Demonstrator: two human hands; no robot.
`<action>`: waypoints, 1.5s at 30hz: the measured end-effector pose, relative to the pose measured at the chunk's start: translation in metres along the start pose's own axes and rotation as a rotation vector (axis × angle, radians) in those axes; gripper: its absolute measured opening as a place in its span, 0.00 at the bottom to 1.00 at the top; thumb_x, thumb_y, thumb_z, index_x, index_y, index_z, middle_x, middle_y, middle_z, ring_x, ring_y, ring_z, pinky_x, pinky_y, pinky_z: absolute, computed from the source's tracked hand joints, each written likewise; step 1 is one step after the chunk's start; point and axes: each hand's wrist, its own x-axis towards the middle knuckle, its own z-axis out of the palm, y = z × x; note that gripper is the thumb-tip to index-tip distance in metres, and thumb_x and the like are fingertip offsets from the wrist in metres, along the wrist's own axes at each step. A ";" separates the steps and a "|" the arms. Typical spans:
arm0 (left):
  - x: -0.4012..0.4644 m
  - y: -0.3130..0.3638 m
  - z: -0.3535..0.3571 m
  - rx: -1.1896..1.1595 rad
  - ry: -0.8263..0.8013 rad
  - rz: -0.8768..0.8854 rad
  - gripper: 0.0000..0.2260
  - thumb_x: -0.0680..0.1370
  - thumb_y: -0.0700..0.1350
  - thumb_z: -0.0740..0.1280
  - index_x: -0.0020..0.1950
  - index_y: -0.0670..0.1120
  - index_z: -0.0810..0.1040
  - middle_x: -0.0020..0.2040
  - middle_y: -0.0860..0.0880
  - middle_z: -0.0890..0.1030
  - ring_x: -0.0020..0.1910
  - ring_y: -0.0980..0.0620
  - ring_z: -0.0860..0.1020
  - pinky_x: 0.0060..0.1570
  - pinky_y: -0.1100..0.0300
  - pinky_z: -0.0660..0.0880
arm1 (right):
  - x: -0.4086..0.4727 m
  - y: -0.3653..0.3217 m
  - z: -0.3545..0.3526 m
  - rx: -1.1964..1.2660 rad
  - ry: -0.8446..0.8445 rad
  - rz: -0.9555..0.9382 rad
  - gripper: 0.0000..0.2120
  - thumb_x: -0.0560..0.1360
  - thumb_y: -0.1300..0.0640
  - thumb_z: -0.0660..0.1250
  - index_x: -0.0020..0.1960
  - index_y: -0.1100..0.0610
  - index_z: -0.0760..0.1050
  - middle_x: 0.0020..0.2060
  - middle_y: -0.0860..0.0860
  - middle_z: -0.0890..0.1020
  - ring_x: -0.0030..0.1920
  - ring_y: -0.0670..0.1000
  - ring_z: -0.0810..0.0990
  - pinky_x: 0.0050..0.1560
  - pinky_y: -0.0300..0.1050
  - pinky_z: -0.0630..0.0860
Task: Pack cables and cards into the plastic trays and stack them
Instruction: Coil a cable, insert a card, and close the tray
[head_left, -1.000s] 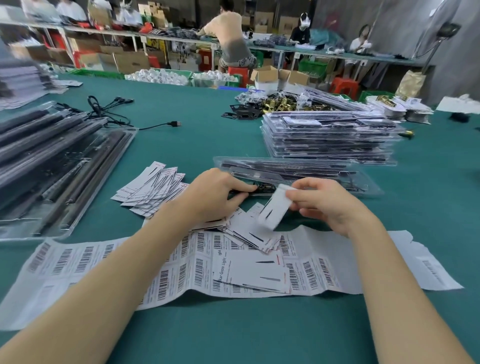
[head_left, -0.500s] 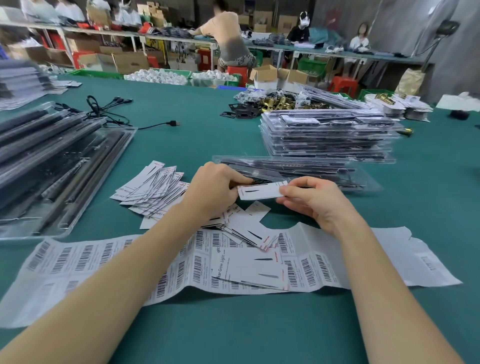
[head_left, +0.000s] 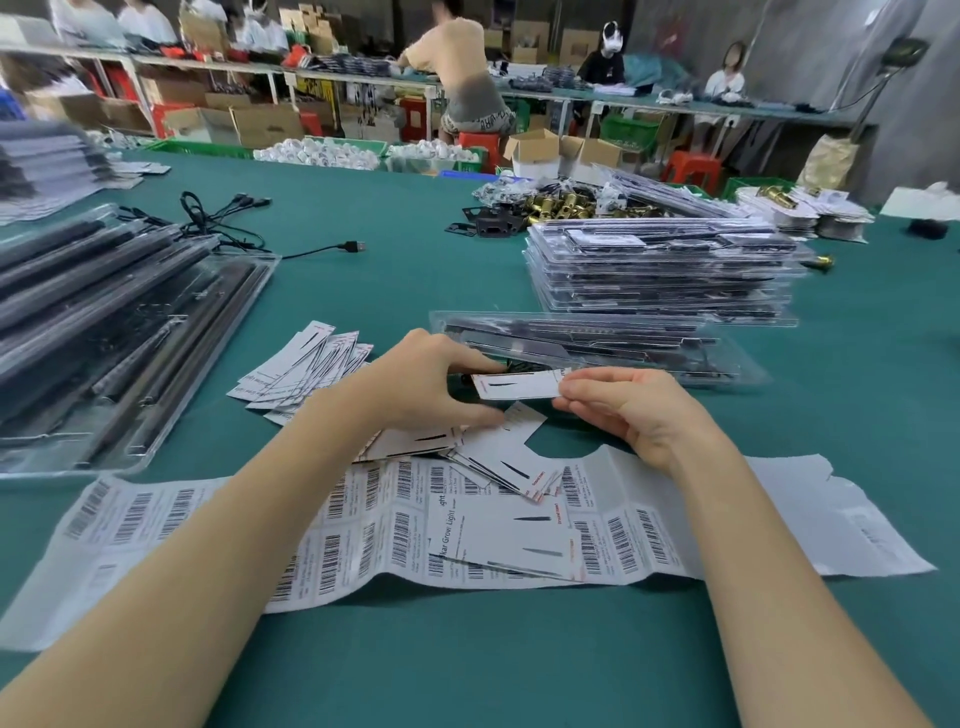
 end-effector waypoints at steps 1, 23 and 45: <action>0.000 0.000 0.000 -0.009 -0.007 -0.015 0.23 0.70 0.68 0.72 0.62 0.61 0.82 0.50 0.61 0.85 0.48 0.61 0.79 0.47 0.69 0.74 | 0.000 0.000 0.001 0.016 0.004 -0.002 0.09 0.68 0.70 0.76 0.47 0.65 0.83 0.41 0.59 0.87 0.42 0.53 0.88 0.36 0.33 0.80; 0.005 0.000 0.003 0.006 0.105 0.066 0.18 0.78 0.59 0.68 0.66 0.54 0.81 0.40 0.73 0.77 0.33 0.69 0.74 0.36 0.77 0.67 | -0.004 -0.001 0.012 0.094 0.064 0.016 0.11 0.69 0.73 0.75 0.47 0.61 0.78 0.40 0.59 0.87 0.40 0.53 0.88 0.35 0.35 0.81; 0.006 -0.008 0.003 -0.060 0.098 -0.028 0.20 0.74 0.61 0.72 0.63 0.55 0.83 0.56 0.61 0.84 0.52 0.65 0.80 0.59 0.62 0.79 | -0.007 -0.008 0.005 -0.085 -0.020 0.029 0.15 0.72 0.61 0.76 0.56 0.63 0.79 0.44 0.57 0.87 0.43 0.52 0.88 0.35 0.35 0.80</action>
